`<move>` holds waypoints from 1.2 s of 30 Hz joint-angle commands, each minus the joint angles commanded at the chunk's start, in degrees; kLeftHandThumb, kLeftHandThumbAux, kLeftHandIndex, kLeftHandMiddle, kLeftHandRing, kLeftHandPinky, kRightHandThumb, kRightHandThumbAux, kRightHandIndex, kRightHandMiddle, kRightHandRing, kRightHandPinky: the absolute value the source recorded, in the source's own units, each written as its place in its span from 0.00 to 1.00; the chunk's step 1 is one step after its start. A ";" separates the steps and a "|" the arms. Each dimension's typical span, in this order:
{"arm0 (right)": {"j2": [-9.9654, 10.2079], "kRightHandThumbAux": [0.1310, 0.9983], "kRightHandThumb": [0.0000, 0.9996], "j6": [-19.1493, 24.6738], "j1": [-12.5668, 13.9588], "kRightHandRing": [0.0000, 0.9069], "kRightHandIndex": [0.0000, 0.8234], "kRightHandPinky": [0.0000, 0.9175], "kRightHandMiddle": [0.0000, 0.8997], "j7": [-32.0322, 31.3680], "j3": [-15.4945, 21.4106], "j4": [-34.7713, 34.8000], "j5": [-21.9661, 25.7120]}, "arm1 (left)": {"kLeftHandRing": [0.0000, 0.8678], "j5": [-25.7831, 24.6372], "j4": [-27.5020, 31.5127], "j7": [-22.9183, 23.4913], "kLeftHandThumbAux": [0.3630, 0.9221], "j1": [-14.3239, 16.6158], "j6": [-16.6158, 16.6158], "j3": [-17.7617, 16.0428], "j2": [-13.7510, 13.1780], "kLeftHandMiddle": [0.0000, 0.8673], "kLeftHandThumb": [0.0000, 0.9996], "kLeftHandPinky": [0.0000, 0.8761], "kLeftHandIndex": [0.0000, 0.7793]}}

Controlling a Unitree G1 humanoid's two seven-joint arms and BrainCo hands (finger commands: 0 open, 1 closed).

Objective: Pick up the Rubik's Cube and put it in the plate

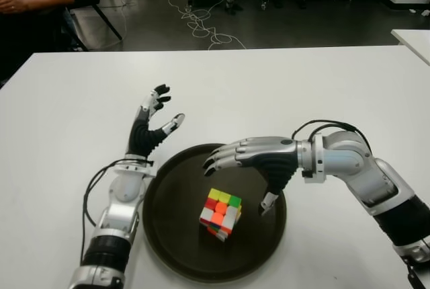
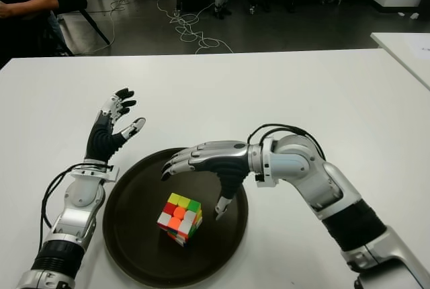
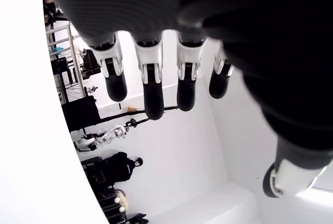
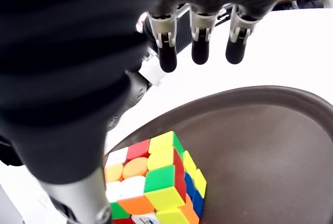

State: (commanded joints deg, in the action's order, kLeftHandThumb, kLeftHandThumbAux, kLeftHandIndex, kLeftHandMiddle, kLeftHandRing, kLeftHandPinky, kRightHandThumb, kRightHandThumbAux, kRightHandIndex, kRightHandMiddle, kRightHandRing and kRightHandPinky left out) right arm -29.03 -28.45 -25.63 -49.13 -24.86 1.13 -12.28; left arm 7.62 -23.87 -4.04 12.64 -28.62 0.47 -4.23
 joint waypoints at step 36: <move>1.59 0.70 0.00 -7.13 -6.20 0.00 0.00 0.00 0.00 19.14 6.88 -25.44 -8.62 | 0.16 1.37 -1.64 -1.65 0.42 0.78 0.04 0.18 0.02 0.18 0.07 0.12 0.12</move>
State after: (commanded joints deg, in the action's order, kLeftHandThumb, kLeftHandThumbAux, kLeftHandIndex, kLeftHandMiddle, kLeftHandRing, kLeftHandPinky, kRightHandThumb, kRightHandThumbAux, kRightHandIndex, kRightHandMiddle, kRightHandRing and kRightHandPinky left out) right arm -27.44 -35.58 -31.83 -29.99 -17.98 -24.30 -20.90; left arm 8.99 -25.51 -5.69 13.43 -28.57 0.65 -4.21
